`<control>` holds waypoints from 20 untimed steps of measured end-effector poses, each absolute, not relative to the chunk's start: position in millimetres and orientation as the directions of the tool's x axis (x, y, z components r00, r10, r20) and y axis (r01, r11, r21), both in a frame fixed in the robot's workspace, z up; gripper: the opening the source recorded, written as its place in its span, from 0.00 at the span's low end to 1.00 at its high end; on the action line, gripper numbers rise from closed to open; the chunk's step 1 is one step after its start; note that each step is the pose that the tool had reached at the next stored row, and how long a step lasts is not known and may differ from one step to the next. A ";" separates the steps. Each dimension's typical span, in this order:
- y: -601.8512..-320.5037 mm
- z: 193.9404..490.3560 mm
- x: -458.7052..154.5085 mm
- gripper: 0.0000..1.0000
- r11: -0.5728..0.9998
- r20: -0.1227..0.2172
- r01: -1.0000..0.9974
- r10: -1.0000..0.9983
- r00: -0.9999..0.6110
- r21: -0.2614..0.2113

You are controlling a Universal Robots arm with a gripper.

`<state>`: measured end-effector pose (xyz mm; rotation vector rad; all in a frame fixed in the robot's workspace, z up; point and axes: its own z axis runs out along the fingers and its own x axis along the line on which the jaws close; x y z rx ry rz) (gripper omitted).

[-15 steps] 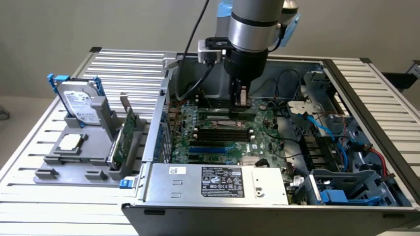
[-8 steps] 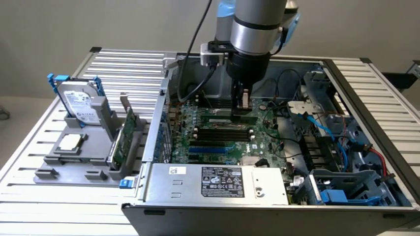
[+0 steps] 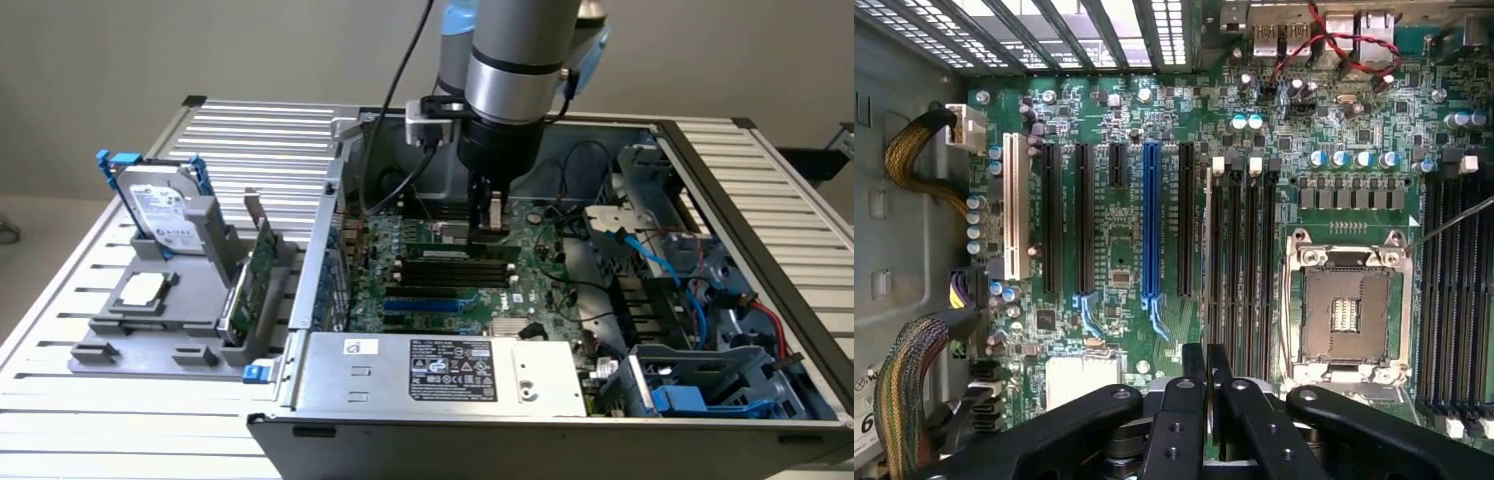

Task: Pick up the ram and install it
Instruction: 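Insert the ram into the slot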

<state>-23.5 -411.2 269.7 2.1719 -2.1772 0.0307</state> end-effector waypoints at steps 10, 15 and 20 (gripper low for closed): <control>-410.0 251.7 -25.8 0.13 0.003 0.064 -0.999 -0.998 -0.001 0.033; -407.1 244.6 -25.7 0.13 0.003 0.065 -0.999 -0.998 0.000 0.033; -404.3 239.6 -25.7 0.13 0.003 0.065 -0.999 -0.998 -0.001 0.033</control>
